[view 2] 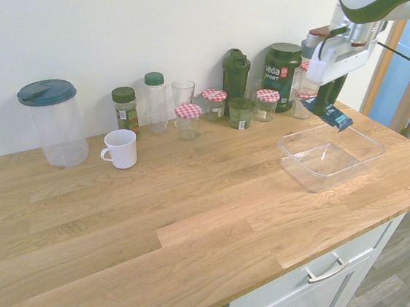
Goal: Put the protein bar into the container
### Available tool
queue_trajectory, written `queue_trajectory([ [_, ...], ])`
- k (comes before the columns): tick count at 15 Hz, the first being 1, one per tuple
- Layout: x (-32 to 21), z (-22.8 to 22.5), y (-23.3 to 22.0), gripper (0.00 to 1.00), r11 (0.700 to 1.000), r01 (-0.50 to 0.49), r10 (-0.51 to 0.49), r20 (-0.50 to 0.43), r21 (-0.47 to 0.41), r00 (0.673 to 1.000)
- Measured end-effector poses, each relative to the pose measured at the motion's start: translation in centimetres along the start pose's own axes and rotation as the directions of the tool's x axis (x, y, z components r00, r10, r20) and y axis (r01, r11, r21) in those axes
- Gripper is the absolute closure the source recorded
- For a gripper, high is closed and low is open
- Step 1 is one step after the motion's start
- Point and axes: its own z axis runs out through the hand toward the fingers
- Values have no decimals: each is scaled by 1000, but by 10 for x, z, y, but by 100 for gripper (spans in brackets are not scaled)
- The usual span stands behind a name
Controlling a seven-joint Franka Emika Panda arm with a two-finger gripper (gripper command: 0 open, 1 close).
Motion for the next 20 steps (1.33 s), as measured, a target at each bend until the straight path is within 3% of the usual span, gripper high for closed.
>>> queue_trajectory([
  [3,6,20,26,100,999,-39,38,27,29,999],
  [9,6,23,24,100,999,-39,39,25,30,999],
  [20,28,74,30,100,997,-80,78,44,25,996],
])
